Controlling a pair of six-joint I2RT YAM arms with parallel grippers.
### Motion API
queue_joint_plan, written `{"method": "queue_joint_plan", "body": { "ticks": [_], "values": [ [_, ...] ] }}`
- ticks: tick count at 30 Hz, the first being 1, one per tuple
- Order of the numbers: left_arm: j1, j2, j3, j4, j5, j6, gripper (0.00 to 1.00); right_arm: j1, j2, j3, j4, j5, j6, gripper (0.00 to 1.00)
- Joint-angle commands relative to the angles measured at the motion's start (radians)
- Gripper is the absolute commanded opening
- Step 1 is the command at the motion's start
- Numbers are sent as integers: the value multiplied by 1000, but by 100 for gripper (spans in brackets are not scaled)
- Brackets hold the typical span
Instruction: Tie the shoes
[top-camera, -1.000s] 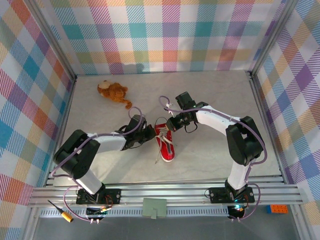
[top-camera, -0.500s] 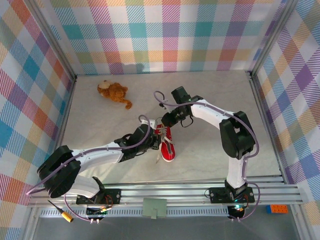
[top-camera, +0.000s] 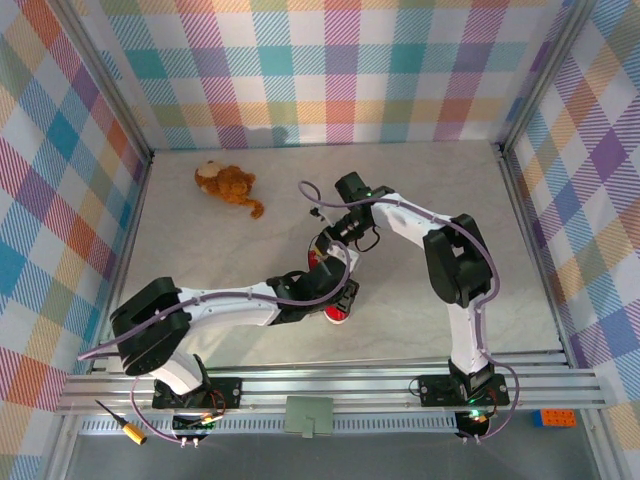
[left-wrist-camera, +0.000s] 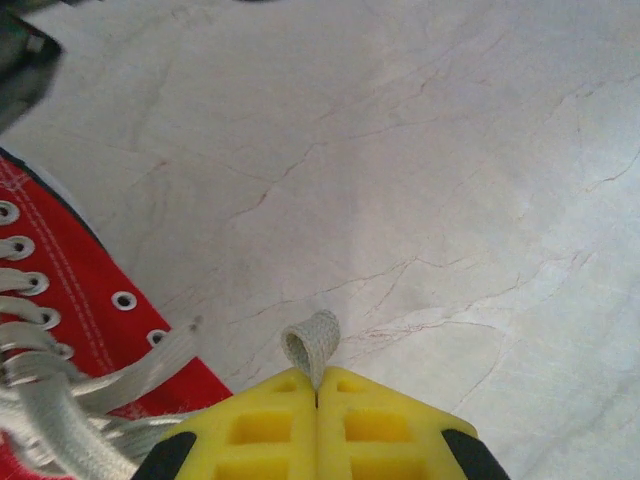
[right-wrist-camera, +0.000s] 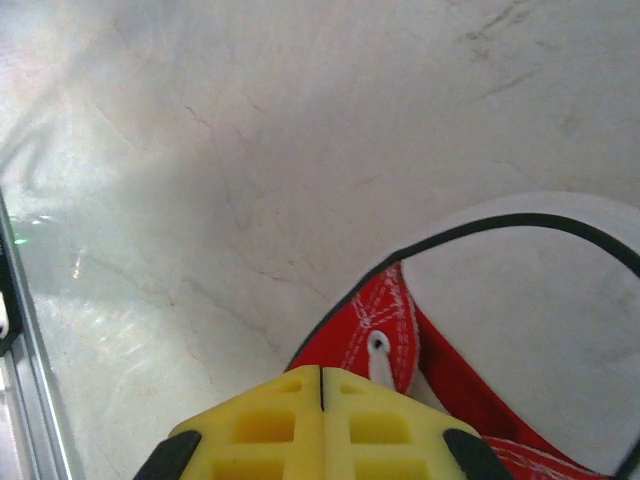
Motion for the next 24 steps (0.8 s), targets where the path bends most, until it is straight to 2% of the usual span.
{"method": "queue_joint_plan", "body": {
  "ticks": [1,13,14,16,18,21,24],
  "values": [
    [-9,43,21,-20,4,8,0,20,28,55,-30,-68,-40,0],
    [-16,82,38,-33,15,3,0,70,78,128,-11,-42,7,0],
    [-16,74,43,-50,3,4,5,69,70,125,-9,-29,16,4],
    [-17,49,47,-73,-17,16,24,68,42,116,-3,1,27,23],
    [-15,13,48,-103,-36,31,35,65,4,108,-6,27,37,36],
    [-13,-53,50,-145,-55,62,45,48,-59,105,-20,63,58,46],
    [-4,-109,57,-189,-52,88,50,15,-124,92,-31,73,93,51]
  ]
}}
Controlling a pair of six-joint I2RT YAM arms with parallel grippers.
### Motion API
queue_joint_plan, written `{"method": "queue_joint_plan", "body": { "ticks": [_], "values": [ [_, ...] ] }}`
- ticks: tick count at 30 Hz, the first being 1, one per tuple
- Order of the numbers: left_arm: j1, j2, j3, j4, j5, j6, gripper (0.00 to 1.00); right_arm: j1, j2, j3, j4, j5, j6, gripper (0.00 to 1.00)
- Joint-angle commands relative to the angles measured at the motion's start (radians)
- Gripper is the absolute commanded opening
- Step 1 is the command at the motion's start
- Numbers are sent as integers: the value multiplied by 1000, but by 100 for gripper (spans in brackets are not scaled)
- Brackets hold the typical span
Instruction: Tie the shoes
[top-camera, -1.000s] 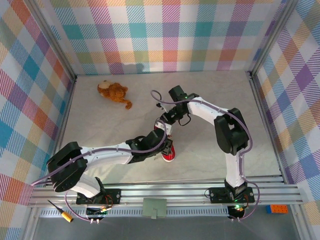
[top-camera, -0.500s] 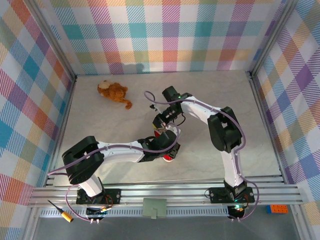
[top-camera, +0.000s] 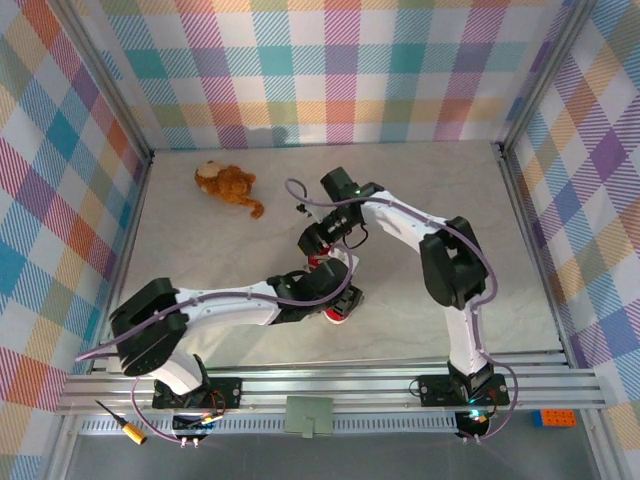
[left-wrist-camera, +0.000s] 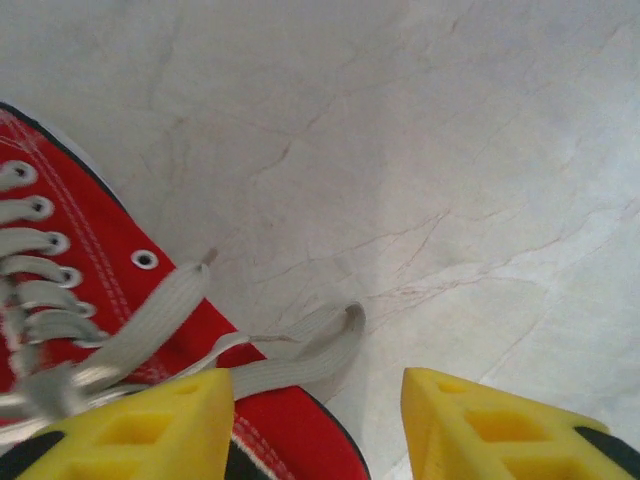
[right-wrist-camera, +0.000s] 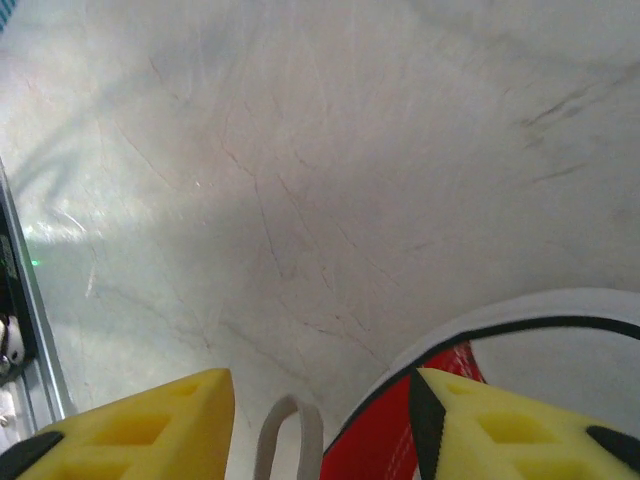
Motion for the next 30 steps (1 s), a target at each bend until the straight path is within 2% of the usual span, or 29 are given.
{"method": "queue_joint_plan", "body": {
  "ticks": [1,6,10,12,17,20,23,30],
  "values": [
    [9,-87,36,-76,-21,51,50,-43,-136,-14,-16,20,40,52],
    [40,-175,27,-131,-43,48,55,-84,-260,-149,3,44,71,54],
    [132,-246,0,-172,-61,-71,59,-104,-390,-381,78,54,26,55],
    [197,-267,-19,-183,-27,-154,59,-105,-450,-484,97,67,-6,56],
    [360,-265,-73,-144,140,-362,61,-105,-546,-650,84,121,-88,58],
    [415,-226,-101,-85,239,-421,63,-105,-566,-673,91,151,-109,58],
    [424,-184,-99,-52,285,-416,61,-103,-551,-669,134,91,-142,53],
    [429,-136,-72,-88,290,-393,60,-72,-483,-648,214,27,-296,47]
  ]
}}
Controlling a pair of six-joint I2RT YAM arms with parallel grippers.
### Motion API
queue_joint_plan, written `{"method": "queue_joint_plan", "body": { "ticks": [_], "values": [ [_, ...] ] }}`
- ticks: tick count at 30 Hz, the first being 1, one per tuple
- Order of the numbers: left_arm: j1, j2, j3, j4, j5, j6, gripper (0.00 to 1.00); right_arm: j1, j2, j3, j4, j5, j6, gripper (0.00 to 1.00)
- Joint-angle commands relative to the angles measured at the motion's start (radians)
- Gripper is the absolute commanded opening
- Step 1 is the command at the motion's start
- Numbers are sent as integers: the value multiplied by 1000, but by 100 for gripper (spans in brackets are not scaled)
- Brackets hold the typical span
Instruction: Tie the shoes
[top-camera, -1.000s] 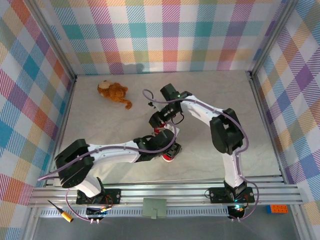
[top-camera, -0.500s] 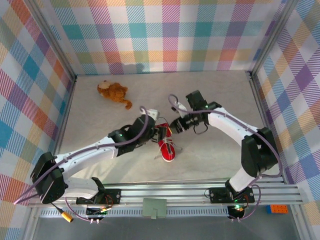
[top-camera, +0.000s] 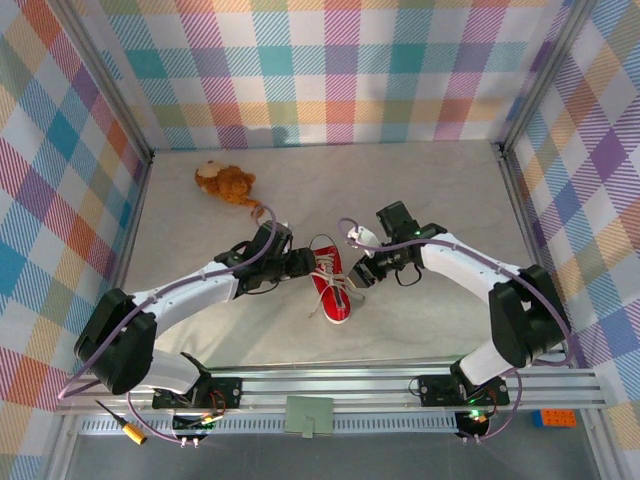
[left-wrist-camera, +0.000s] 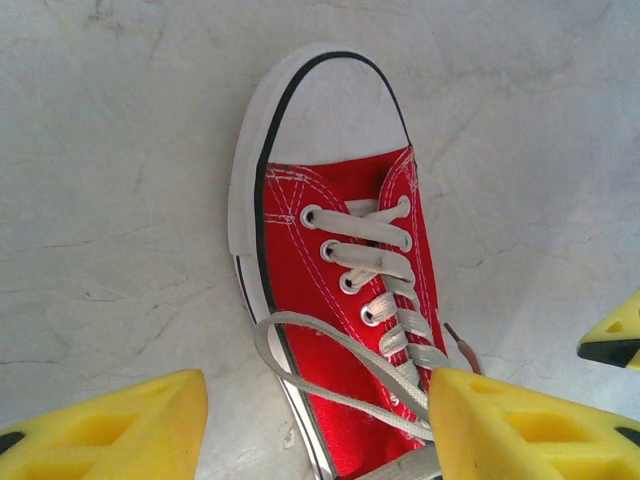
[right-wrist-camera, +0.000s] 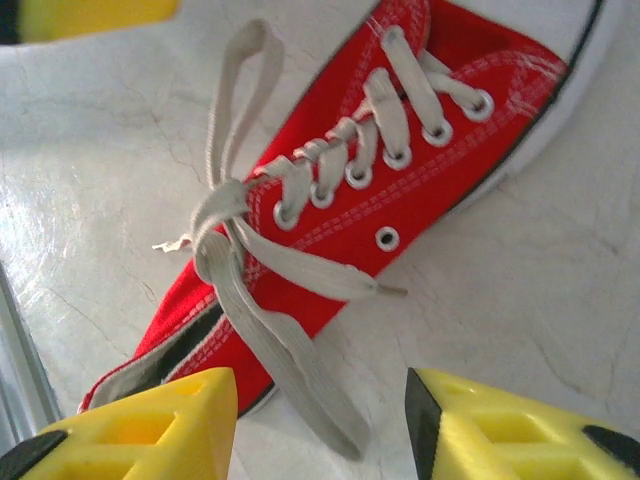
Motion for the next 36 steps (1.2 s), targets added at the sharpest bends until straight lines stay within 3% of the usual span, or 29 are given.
{"method": "queue_joint_plan", "body": {
  "ticks": [1,15,25,36],
  "values": [
    [12,9,20,9,31,-12,60,22,46,38,40,-76,-139,47],
    [34,17,-1,-11,43,-2,60,65,234,173,-54,-58,-282,37],
    [63,8,-4,-21,48,-6,60,67,217,209,-116,44,-356,1],
    [73,6,-29,3,68,-31,62,66,242,248,-126,168,-397,0]
  ]
}}
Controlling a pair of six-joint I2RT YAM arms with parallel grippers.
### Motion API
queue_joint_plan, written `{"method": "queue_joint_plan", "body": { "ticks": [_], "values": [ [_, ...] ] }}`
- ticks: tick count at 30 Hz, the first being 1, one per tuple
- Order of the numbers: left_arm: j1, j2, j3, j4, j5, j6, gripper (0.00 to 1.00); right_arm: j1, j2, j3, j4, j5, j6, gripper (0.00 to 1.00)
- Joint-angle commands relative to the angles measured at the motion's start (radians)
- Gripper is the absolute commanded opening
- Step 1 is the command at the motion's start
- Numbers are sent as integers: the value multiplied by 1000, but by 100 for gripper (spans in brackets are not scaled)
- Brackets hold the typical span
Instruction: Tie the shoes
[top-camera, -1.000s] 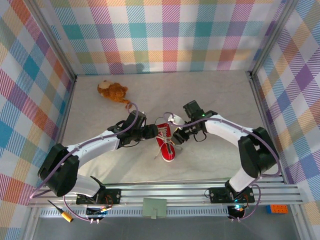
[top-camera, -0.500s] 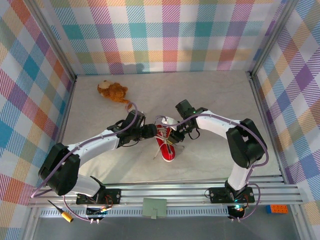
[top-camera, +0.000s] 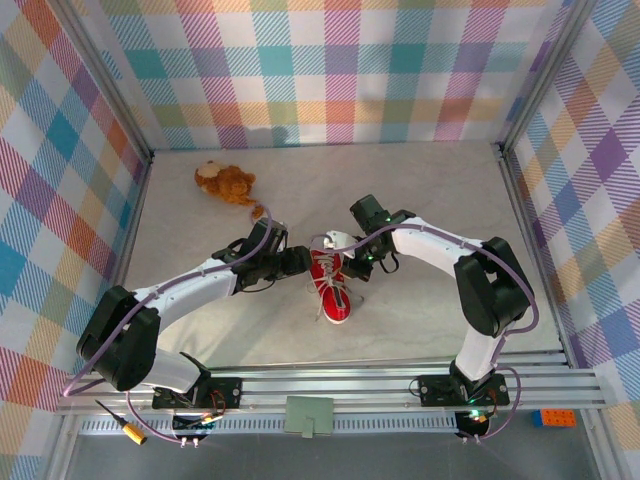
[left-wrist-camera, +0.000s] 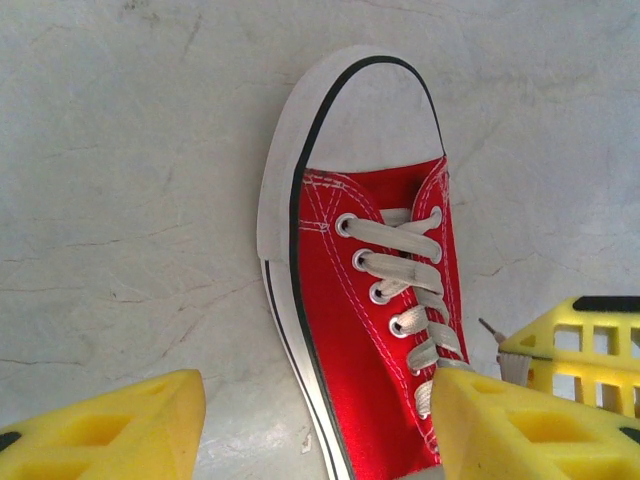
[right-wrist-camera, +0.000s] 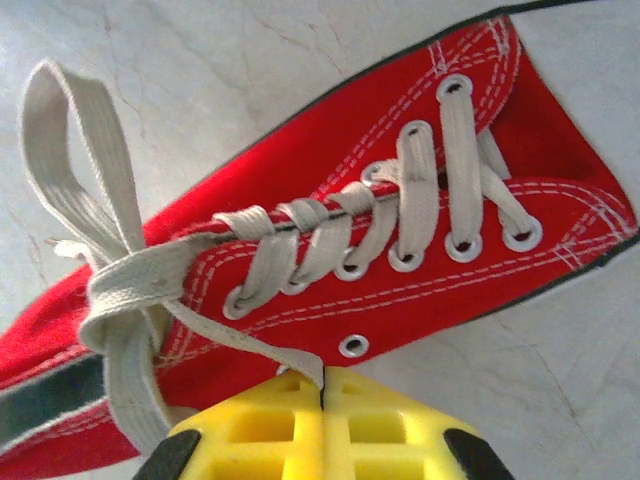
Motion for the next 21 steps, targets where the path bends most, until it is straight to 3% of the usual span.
{"method": "queue_joint_plan", "body": {
  "ticks": [1,6,10,13,16,21],
  "values": [
    [13,-13,-31,18,27,-27,62,5,23,45,-28,52,-30,0],
    [14,-17,-66,62,78,-12,62,3,55,62,-10,98,-17,0],
    [17,-36,-94,96,126,29,62,3,64,77,-26,83,-8,27],
    [23,-51,-106,105,166,60,63,-5,7,26,2,65,-5,41],
    [27,-74,-133,141,216,87,63,-25,-72,-32,17,51,-3,48],
    [33,-111,-195,239,299,122,63,-47,-187,-114,-27,43,-16,51]
  ]
}}
